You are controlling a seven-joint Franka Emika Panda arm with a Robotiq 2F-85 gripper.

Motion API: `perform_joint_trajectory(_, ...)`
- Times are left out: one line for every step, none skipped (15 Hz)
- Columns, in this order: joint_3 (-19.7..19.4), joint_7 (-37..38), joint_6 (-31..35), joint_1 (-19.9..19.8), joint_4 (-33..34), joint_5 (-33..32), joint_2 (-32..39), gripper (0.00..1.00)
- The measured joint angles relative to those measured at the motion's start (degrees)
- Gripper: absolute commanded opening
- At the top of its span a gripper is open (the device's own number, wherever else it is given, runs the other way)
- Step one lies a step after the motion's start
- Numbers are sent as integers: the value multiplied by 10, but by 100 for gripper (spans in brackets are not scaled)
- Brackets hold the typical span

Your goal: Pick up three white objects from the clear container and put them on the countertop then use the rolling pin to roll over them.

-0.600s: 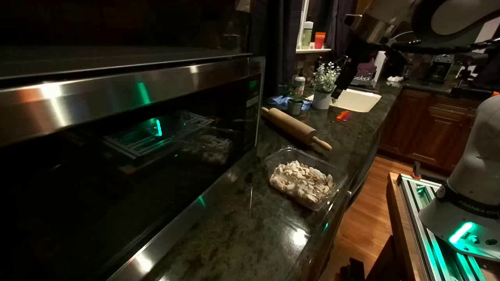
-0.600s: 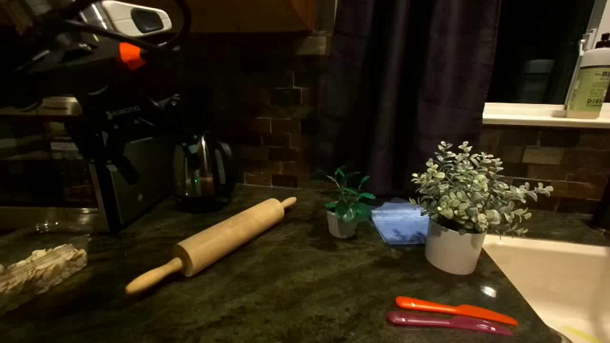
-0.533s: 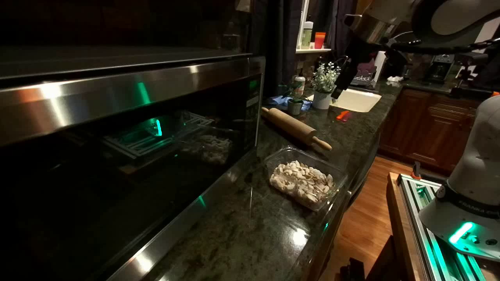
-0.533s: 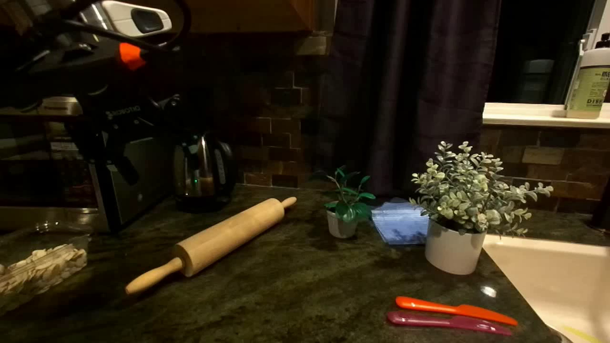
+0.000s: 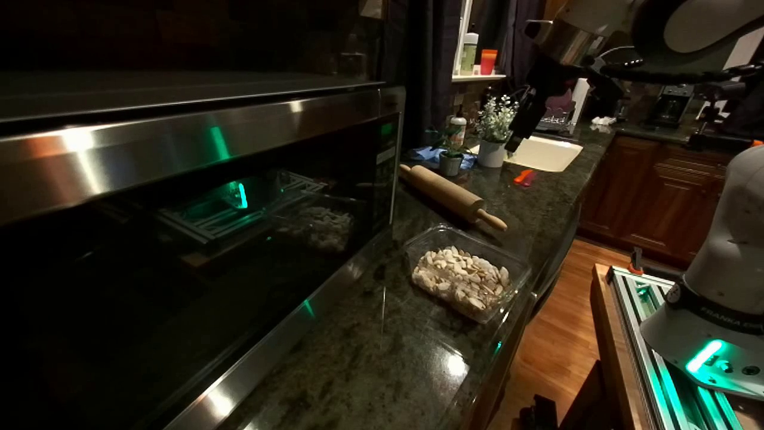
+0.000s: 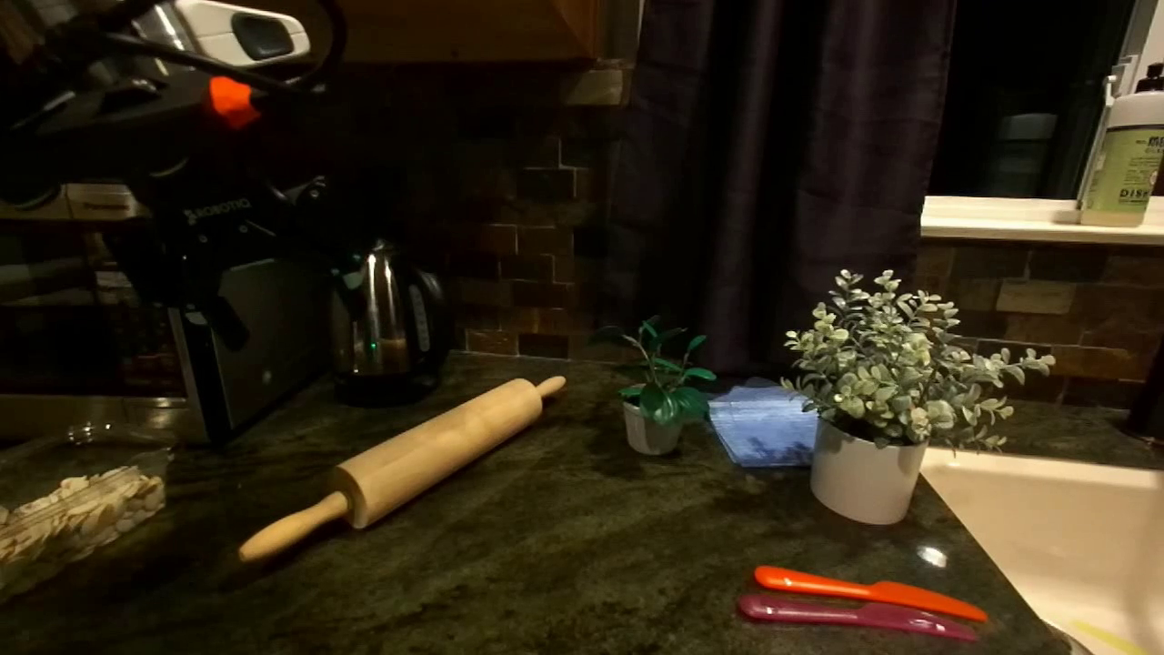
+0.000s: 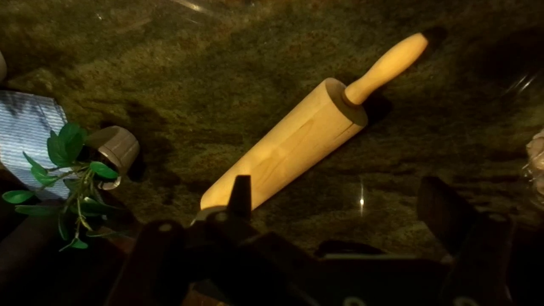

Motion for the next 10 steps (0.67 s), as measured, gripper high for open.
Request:
perform_joint_trajectory(9,0,-5,11,2,2,-1,100)
perform_joint_trajectory(19,0,-13,26,4,5,-3,100)
perform_joint_trajectory(29,0,-25,43,7,9,-6,100)
perform_joint_trajectory(38,0,-42,61,11,20,-8,100)
perform_joint_trajectory(46,0,-59,80,15,31,-11,100)
perform_joint_trajectory(52,0,-69,99,18,43,-13,100)
perform_joint_trajectory(55,-1,-71,118,19,57,-14,100)
perform_joint_trajectory(56,-5,-71,135,20,72,-14,100)
perform_joint_trajectory(56,-12,-71,151,21,87,-12,100)
perform_joint_trajectory(55,-21,-71,165,22,101,-8,100)
